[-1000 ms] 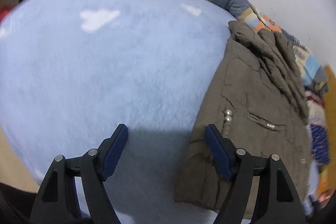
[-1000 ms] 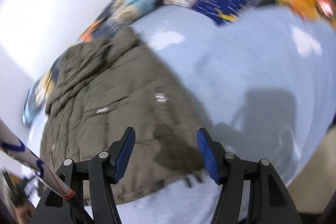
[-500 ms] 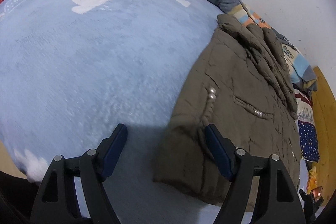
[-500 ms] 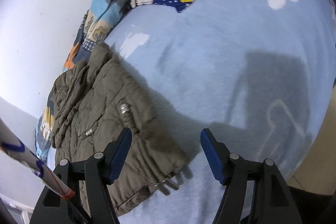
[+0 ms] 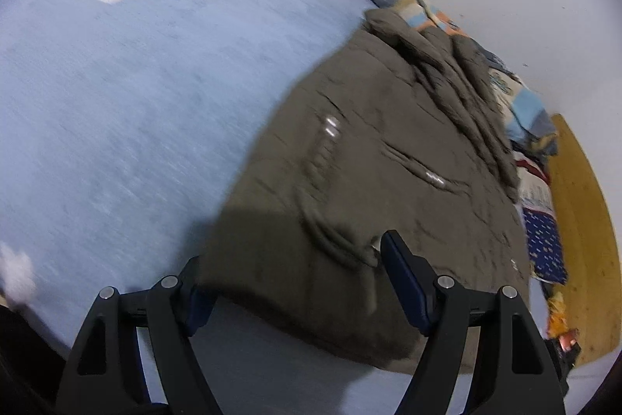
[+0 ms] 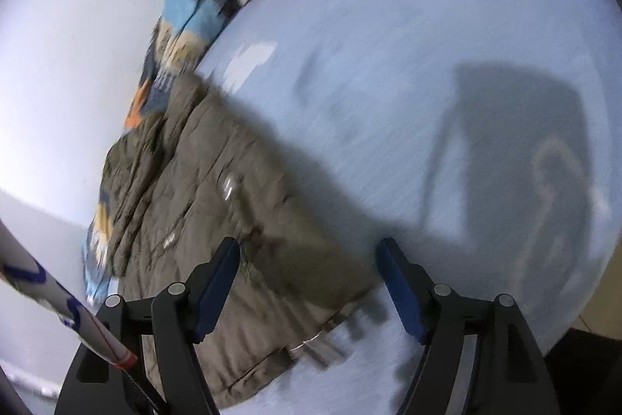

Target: Fold large clothes

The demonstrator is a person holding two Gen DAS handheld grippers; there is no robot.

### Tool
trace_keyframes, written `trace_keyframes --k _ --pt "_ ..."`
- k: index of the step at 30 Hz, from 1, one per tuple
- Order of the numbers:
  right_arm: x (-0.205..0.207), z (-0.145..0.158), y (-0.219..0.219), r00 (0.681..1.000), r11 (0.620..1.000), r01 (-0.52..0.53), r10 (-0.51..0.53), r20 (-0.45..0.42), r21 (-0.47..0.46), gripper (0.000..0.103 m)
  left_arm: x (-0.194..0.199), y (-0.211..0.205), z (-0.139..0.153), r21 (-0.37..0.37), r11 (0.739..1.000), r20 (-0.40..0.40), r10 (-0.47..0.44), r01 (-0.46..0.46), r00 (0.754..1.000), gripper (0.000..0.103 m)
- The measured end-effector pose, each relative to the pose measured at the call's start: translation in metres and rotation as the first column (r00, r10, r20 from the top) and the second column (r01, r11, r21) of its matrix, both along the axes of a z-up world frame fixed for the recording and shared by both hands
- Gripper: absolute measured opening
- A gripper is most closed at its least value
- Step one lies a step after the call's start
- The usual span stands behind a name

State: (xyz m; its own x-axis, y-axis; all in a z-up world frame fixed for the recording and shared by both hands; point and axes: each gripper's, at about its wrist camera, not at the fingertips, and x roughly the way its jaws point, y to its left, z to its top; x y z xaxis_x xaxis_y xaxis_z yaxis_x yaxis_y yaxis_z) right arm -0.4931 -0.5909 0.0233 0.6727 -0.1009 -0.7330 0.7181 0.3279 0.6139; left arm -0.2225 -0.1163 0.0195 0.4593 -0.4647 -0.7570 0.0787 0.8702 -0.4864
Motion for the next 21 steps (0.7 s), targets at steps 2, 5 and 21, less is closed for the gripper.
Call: trace_keyframes --k 2,5,21 --pt "0.011 0.000 0.011 0.998 0.998 -0.061 0.061 0.031 0.004 0.078 -0.003 -0.009 -0.001 0.008 1.000 0.008 -0.028 0.028 1.000 0.075" --pt "0.031 -0.004 0.032 0.981 0.984 -0.177 0.174 0.081 0.031 0.077 -0.010 -0.022 -0.001 0.011 0.997 0.025 -0.072 0.072 0.997 0.075" --pt "0.059 -0.011 0.049 0.960 0.965 -0.260 0.263 0.094 -0.042 0.039 -0.019 -0.062 0.000 0.271 0.957 0.211 -0.165 0.105 0.963 0.064"
